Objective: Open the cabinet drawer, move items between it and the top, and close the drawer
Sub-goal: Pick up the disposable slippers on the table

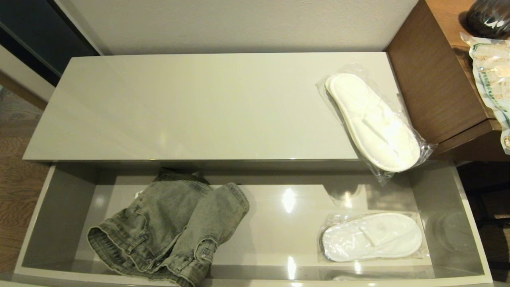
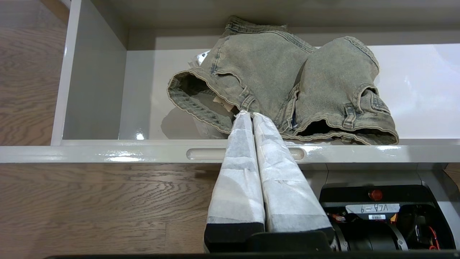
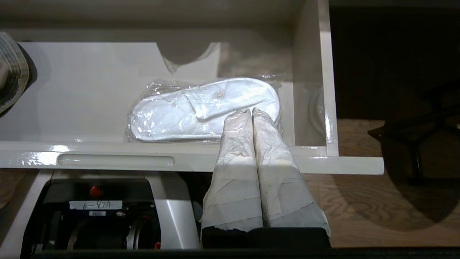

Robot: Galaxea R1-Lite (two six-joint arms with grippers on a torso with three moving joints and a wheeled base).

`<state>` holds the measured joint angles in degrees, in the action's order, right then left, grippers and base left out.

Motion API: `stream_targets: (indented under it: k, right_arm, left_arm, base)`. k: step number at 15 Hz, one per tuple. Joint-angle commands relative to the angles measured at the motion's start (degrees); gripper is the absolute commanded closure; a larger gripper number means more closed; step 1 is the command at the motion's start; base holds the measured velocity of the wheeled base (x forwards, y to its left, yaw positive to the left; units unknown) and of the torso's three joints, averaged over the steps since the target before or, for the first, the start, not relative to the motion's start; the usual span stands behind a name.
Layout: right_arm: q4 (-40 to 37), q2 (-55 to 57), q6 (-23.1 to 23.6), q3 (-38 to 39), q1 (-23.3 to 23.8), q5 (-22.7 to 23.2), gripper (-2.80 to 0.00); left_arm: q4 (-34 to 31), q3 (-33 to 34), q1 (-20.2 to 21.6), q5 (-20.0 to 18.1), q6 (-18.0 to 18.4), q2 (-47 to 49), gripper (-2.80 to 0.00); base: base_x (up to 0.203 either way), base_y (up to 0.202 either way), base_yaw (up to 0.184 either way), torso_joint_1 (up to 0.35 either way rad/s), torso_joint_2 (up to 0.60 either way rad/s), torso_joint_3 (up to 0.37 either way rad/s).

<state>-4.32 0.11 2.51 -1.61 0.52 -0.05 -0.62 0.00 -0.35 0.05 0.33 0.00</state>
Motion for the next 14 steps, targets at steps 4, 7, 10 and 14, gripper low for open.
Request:
stream_targets:
  k: [4, 7, 10, 14]
  right_arm:
    - [0.8, 0.0, 0.8, -0.1, 0.0, 0.5, 0.00]
    - [-0.6, 0.0, 0.7, -0.5, 0.1, 0.5, 0.00]
    - [-5.9, 0.1, 0.9, -7.2, 0.0, 1.7, 0.00]
    - [-25.1, 0.1, 0.6, -32.1, 0.0, 5.4, 0.00]
  left_arm:
    - [0.0, 0.0, 0.0, 0.0, 0.0, 0.1, 0.00]
    - [0.0, 0.0, 0.0, 0.0, 0.0, 0.1, 0.00]
    - [0.0, 0.0, 0.0, 0.0, 0.0, 0.1, 0.00]
    - [0.0, 0.0, 0.1, 0.0, 0.0, 0.1, 0.00]
  base:
    - [0.000, 0.000, 0.000, 0.000, 0.00, 0.000]
    - [0.000, 0.000, 0.000, 0.000, 0.00, 0.000]
    - [0.000, 0.000, 0.000, 0.000, 0.00, 0.000]
    - [0.000, 0.000, 0.000, 0.000, 0.00, 0.000]
